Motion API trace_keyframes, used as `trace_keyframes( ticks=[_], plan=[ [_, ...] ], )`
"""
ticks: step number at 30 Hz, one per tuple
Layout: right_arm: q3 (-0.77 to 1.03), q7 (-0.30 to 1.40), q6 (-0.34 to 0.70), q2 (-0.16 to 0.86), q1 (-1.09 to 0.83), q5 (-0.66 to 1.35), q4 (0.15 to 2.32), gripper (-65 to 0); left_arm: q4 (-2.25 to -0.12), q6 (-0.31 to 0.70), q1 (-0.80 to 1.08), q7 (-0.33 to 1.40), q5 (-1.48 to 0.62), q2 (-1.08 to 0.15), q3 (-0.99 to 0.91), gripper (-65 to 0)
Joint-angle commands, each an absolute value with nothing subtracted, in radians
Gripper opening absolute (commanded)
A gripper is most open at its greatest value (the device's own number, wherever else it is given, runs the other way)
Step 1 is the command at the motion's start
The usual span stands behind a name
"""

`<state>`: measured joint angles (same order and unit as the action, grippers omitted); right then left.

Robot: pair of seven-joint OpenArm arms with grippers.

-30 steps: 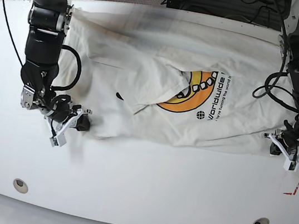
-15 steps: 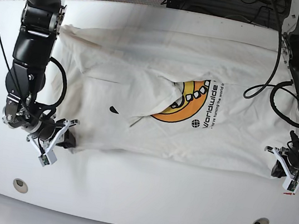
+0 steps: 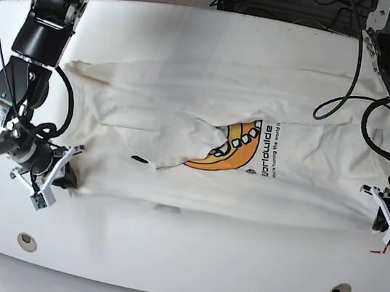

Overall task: Fold the T-shirt properly
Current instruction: 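Grasp the hem corners and fold them up over the collar edge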

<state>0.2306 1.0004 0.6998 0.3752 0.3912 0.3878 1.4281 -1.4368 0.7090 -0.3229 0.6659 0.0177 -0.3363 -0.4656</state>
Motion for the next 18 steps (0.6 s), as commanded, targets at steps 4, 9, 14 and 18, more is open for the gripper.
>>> trace_keyframes(
  ticks=[4, 9, 14, 18],
  plan=[
    [0.295, 1.026, 0.698, 0.383, 0.317, 0.397, 1.589, -65.0, -1.543, 0.698, -0.263, 0.727, 0.019, -0.352, -0.552, -65.0],
    [0.323, 1.026, 0.698, 0.378, 0.205, 0.398, 1.679, -65.0, -1.623, 0.698, -0.162, 0.786, 0.019, -0.335, -0.595, -65.0],
    [0.358, 1.027, 0.698, 0.341, 0.097, 0.398, 1.771, -65.0, -1.710, 0.698, -0.041, 0.840, 0.019, -0.334, -0.599, -65.0],
    [0.386, 1.053, 0.698, 0.321, 0.018, 0.398, 1.824, -65.0, -1.782, 0.698, 0.053, 0.858, 0.021, -0.302, -0.605, -65.0]
  ],
)
